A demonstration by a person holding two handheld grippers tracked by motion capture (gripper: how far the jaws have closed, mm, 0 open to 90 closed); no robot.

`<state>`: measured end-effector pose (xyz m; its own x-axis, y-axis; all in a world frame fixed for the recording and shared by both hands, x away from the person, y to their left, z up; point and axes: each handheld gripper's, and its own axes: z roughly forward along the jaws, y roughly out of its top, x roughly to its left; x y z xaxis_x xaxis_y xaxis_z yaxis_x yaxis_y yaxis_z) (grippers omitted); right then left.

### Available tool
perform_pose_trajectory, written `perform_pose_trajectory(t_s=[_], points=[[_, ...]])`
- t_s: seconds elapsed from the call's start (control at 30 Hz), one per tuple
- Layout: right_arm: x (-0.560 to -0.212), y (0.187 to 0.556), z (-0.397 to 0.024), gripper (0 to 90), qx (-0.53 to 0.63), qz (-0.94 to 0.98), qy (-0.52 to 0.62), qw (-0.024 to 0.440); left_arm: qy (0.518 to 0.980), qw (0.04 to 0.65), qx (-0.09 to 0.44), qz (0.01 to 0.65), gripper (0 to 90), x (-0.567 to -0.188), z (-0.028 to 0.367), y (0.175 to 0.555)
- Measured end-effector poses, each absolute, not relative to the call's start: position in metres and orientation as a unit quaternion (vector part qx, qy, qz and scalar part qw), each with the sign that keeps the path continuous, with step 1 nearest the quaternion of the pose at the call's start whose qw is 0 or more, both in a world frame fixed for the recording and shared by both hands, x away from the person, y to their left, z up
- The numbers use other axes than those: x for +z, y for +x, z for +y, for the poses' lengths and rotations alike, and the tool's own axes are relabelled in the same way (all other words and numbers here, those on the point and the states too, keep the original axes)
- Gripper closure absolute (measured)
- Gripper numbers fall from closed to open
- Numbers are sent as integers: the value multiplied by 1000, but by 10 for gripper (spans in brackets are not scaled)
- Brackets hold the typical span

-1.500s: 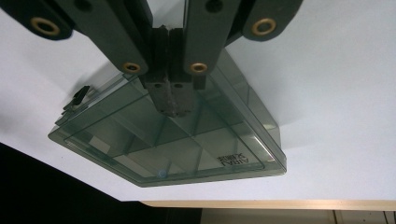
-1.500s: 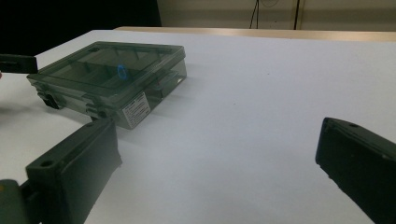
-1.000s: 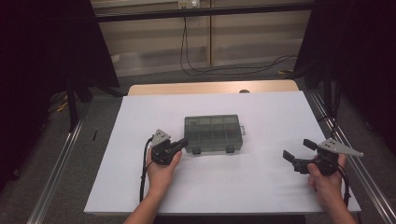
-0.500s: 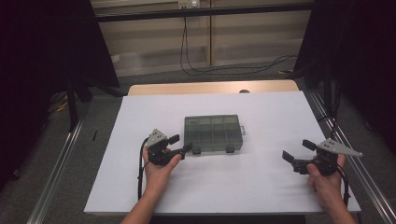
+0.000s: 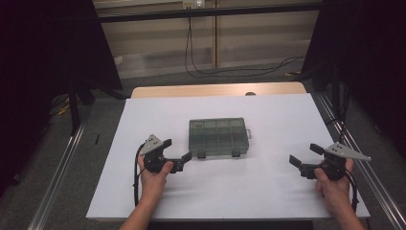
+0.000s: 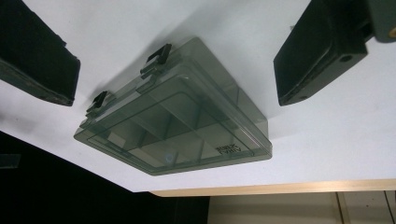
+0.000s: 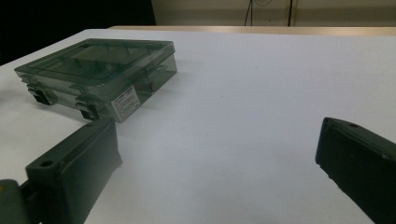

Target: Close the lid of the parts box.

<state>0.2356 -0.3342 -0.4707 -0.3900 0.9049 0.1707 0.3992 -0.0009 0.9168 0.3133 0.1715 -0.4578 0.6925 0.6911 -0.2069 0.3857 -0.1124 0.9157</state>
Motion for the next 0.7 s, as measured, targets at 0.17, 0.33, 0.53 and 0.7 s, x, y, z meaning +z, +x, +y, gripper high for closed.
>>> perform_pose_trajectory(t_s=[0.17,0.33,0.53,0.7], points=[[-471,235,-334,0,507,661,493,249,732,557,141,368,0,-458,179,310],[-471,236,-334,0,507,662,493,250,732,554,143,370,0,-459,186,307],[-471,236,-334,0,506,663,493,250,733,547,150,376,0,-461,199,304],[-471,236,-333,0,505,665,490,250,732,544,157,378,0,-461,209,300]])
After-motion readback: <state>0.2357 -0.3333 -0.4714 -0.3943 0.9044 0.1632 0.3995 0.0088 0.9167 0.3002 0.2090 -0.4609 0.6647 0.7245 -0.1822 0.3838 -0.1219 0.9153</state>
